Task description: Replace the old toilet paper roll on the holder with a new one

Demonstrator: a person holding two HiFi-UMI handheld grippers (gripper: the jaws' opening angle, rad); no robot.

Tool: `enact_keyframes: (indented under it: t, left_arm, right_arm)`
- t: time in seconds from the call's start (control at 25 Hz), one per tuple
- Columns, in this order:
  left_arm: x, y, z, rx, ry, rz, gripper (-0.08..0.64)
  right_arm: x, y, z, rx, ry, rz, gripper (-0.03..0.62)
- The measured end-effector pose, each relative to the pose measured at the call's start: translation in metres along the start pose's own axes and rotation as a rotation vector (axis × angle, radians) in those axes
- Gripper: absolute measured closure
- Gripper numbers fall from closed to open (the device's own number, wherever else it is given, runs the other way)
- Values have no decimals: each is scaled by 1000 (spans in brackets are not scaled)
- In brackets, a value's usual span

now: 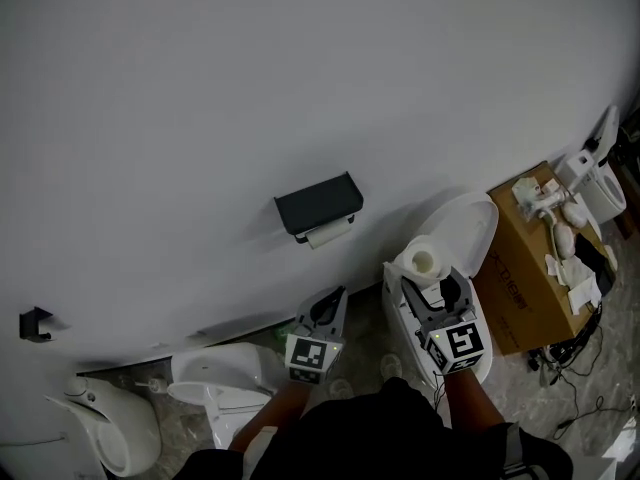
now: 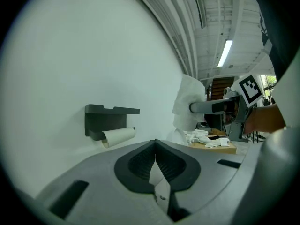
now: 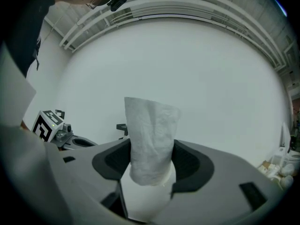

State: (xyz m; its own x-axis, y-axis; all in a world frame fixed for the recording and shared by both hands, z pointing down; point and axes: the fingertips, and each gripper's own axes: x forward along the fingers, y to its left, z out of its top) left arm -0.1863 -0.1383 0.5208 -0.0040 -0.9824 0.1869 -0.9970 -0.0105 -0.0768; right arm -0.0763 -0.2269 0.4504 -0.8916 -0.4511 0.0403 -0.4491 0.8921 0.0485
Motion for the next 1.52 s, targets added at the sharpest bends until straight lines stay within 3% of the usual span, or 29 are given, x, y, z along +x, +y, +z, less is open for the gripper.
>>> enact_keyframes:
  t: [0.24,0.52,0.72,0.96,1.24,1.32,1.52]
  left_arm:
    - [13,10,21,72,-12,103,555]
    - [29,18,27,238,41,247,550]
    - [40,26,37,380,71,331,388]
    - [66,35,19,681,272,367,278]
    - [92,54,-1,1040,444,397,270]
    - [96,62,-5,1086,491,408,270]
    - [101,72,-8,1085,533,432,270]
  right_arm:
    - [30,-13,-6,-6,20,77,333]
    - [57,-25,-9,-3,31,167,333]
    - [69,-26,-7,-7,29,216,333]
    - [75,-31,-6,-30,27,258,333]
    - [80,-39,-9,-39,37,301,333]
    - [80,-43,-14,-37,50,313,333]
    - [85,-47,-19,-37,62,338,333]
